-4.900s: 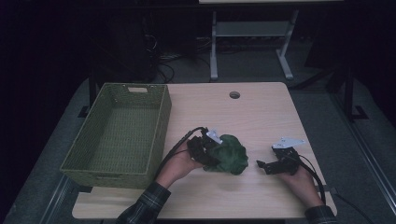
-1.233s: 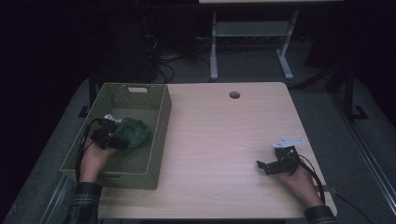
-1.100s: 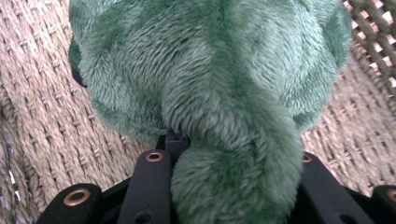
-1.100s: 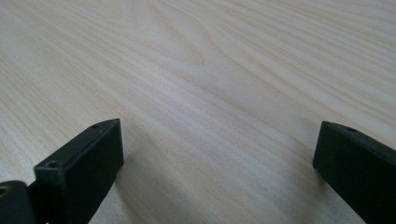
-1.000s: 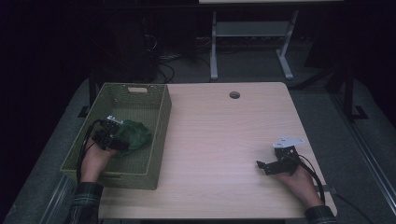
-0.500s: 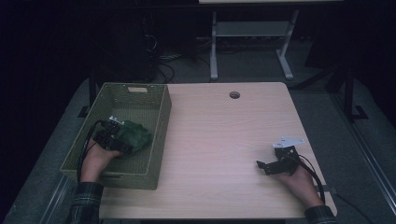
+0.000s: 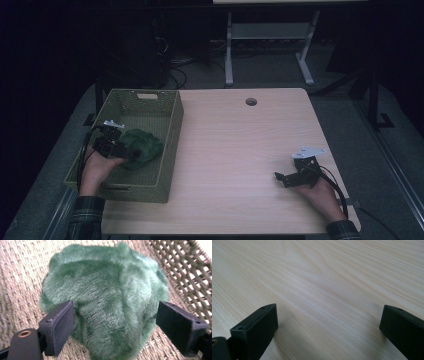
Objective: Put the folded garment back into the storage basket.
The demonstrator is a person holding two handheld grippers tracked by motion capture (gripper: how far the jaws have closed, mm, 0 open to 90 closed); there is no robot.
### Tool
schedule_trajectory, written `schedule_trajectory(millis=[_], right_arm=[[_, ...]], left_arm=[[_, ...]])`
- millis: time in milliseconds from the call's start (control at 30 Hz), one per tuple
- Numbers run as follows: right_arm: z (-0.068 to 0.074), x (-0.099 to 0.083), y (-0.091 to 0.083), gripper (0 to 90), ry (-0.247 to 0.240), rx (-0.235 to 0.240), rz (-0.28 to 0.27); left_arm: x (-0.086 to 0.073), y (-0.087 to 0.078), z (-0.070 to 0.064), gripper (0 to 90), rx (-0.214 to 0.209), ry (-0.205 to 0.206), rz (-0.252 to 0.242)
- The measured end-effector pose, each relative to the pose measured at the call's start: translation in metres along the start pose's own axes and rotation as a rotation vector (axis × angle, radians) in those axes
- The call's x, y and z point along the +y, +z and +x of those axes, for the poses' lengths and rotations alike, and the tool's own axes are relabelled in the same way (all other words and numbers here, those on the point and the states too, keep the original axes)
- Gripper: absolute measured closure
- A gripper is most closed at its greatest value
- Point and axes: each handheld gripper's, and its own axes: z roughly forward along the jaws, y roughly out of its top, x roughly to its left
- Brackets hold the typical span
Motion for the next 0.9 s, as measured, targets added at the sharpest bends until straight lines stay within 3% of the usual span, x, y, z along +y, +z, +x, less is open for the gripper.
schedule_trajectory(millis=[367,600,900], right_arm=[[0.000,0.000,0.000,1.4,-0.006,0.000,-0.003],[0.000,0.000,0.000,1.4,0.002,0.001,0.000],[0.000,0.000,0.000,1.4,0.007,0.001,-0.001]], left_arm=[[0.021,-0.024,-0.016,14.7,-0.019,0.030,-0.097],[0.034,-0.033,-0.042,14.7,-0.051,0.078,-0.139],[0.052,-0.035,-0.083,14.8,-0.125,0.130,-0.202]])
